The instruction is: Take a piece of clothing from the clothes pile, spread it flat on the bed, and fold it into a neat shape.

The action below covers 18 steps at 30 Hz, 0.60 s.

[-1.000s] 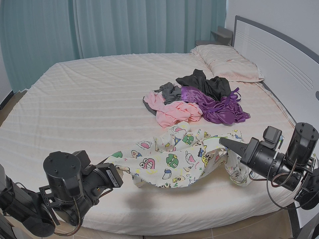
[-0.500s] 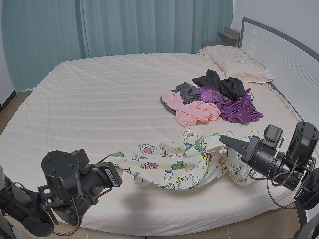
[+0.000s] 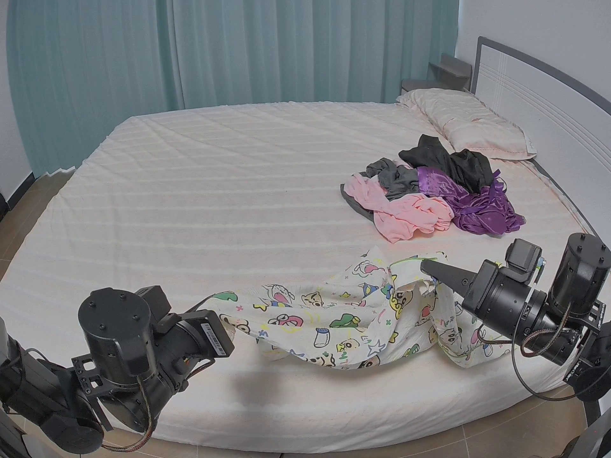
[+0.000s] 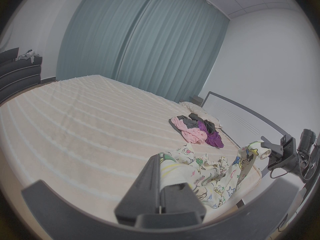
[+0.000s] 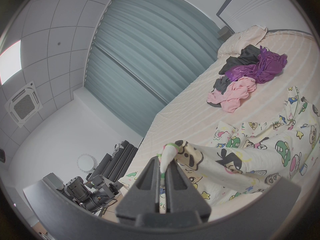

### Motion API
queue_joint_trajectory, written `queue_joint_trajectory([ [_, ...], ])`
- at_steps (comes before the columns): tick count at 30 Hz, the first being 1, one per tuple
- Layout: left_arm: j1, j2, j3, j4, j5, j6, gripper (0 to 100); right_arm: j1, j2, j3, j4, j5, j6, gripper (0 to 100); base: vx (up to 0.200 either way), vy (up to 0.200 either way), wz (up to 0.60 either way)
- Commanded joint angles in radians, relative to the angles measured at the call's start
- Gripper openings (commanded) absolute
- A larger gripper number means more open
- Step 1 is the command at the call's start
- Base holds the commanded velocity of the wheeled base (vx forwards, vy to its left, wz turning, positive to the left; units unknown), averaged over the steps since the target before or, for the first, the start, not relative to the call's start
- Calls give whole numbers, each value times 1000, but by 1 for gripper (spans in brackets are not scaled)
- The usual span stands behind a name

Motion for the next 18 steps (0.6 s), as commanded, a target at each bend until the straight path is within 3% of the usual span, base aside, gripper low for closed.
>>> queue_joint_trajectory([
  [1,0,-2,-1,0,1,-1,0,0,-3,0,0,1,0,0,0,200,0],
  [18,0,-13,-1,2,1,1,0,0,-4,6,-20,-1,0,0,0,200,0],
])
